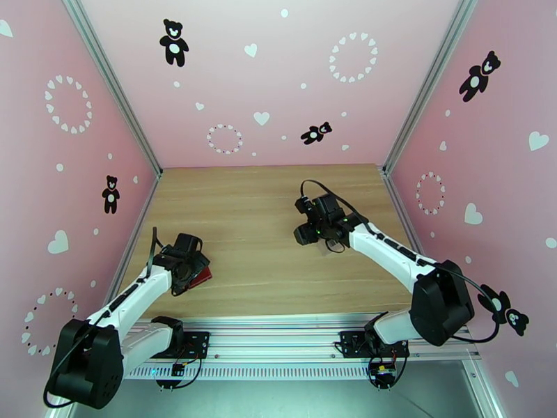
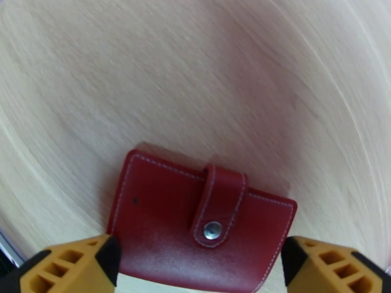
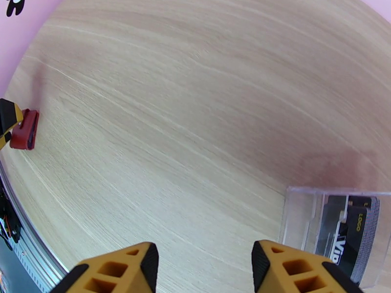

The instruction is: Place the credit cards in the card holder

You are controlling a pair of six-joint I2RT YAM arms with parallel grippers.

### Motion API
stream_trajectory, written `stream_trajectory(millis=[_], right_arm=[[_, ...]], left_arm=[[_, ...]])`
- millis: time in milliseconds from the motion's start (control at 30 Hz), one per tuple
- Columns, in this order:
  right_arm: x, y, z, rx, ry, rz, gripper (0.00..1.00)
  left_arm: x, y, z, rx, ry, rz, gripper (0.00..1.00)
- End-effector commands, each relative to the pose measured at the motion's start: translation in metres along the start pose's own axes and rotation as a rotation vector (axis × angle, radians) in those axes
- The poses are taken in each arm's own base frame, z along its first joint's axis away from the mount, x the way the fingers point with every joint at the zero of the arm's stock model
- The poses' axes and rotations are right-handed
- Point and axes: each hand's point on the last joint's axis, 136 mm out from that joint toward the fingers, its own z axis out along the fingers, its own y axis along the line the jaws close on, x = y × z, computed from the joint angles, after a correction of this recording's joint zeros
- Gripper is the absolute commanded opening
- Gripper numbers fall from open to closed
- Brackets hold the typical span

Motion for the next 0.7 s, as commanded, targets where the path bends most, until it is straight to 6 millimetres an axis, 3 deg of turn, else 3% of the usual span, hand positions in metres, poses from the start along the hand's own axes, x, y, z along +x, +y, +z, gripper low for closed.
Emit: stream_trajectory(millis=[0,100,200,333,400,500,667], right_arm=[[0.001,0.002,-0.008,0.002,-0.039,-0.006,0.56],[0.005,0.004,-0.006,-0.017,-0.045,0.007,0.56],[0.011,0.006,-0.004,-0.028,-0.04,0.024,0.56],[0.014,0.016,0.0,-0.084,-0.039,0.052,0.56],[0.015,0.019,0.003,-0.101,-0.04,0.067,0.56],[0.016,0.02,0.007,-0.107,-0.038,0.094,0.56],[0.015,0.037,0.019,-0.145,-0.004,0.12,0.56]], left_arm=[[0.014,-0.018,0.008,0.082,0.078,0.051,0.92],[0.023,-0.038,0.009,0.146,0.096,0.112,0.9],[0.039,-0.072,0.0,0.262,0.094,0.205,0.89],[0.089,-0.131,-0.023,0.475,0.18,0.349,0.88],[0.11,-0.147,-0.037,0.499,0.181,0.456,0.87],[0.114,-0.151,-0.056,0.471,0.118,0.555,0.89],[0.068,-0.117,-0.06,0.347,-0.005,0.48,0.92]])
